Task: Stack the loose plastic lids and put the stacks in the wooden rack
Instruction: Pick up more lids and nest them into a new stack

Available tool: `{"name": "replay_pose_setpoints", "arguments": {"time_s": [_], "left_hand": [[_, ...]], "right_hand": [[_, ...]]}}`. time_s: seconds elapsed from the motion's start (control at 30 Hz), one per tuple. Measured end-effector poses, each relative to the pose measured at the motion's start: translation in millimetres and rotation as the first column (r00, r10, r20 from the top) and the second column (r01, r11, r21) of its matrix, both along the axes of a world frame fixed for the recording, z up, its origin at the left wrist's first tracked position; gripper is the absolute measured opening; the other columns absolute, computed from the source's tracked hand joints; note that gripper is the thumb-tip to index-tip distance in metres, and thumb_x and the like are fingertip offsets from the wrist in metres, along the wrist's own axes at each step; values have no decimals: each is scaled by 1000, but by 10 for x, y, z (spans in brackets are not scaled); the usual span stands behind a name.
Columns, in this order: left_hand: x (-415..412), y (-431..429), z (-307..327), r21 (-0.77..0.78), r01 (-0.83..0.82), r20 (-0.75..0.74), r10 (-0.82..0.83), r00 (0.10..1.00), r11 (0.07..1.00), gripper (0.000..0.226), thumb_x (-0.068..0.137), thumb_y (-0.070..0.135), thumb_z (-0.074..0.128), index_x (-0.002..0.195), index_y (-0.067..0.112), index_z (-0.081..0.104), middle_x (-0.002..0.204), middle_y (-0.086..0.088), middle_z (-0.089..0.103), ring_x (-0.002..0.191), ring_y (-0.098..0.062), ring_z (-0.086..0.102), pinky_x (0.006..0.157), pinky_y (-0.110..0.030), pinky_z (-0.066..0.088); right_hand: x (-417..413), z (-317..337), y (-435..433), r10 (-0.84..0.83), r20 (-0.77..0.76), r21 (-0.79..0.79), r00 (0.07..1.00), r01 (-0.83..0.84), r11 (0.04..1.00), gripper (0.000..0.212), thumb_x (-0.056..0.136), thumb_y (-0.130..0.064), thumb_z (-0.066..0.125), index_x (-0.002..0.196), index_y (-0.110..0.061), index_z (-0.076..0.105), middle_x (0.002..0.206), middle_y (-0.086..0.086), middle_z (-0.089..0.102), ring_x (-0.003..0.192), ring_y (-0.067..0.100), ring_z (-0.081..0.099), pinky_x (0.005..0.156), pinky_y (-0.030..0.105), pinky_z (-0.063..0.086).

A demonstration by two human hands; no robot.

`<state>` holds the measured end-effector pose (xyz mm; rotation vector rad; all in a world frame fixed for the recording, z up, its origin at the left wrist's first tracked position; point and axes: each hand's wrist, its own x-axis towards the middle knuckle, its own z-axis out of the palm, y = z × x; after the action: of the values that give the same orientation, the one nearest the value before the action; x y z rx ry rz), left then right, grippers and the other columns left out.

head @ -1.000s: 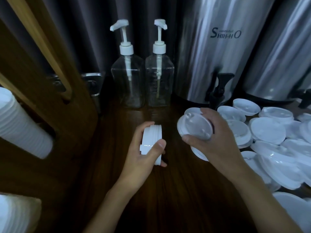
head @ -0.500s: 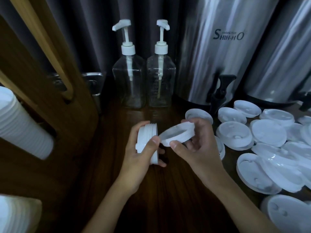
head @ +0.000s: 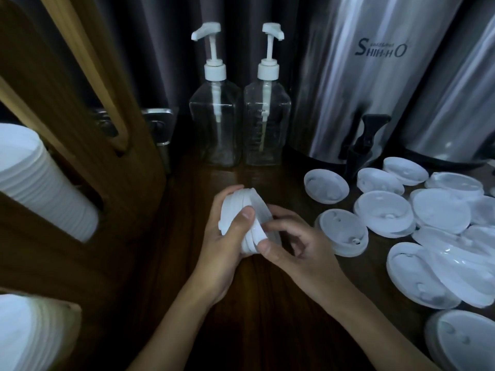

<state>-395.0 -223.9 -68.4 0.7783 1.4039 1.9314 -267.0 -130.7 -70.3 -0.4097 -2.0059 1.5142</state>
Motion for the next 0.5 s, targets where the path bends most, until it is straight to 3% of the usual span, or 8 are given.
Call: {"name": "replay_pose_setpoints", "arguments": {"time_s": [0.13,0.27,0.37,0.5], "left_hand": [[5,2,0,-13,1,-44,-2,999,1000,50,74,55,70,122,46,60,117,5,67,115,-30,66,86,-60,60],[13,2,-4,-13,21,-77,-21,997,1000,47,74,54,70,120,49,60,114,7,68,112,-28,67,86,-51,62],[28,2,-11,-17,39,-119,-41,992,999,49,74,55,70,122,48,59,115,8,67,111,-25,68,84,-47,62],[61,-3,17,-8,56,-219,-56,974,998,41,78,54,67,117,56,57,109,22,65,106,-7,66,80,-29,59]], "right_hand": [[14,-10,48,32,115,37,993,-37,999,39,74,-61,69,110,-45,71,145,-24,48,140,0,40,113,40,41],[18,19,80,62,90,28,994,-64,998,39,79,-58,70,113,-39,72,149,-19,47,141,5,42,114,50,40],[8,17,100,68,56,39,996,-70,997,57,80,-50,74,131,-28,62,146,-16,52,134,13,52,106,51,47],[8,-30,110,92,34,49,995,-94,994,80,74,-60,78,144,-42,43,140,-16,56,130,12,55,103,38,51]]}}
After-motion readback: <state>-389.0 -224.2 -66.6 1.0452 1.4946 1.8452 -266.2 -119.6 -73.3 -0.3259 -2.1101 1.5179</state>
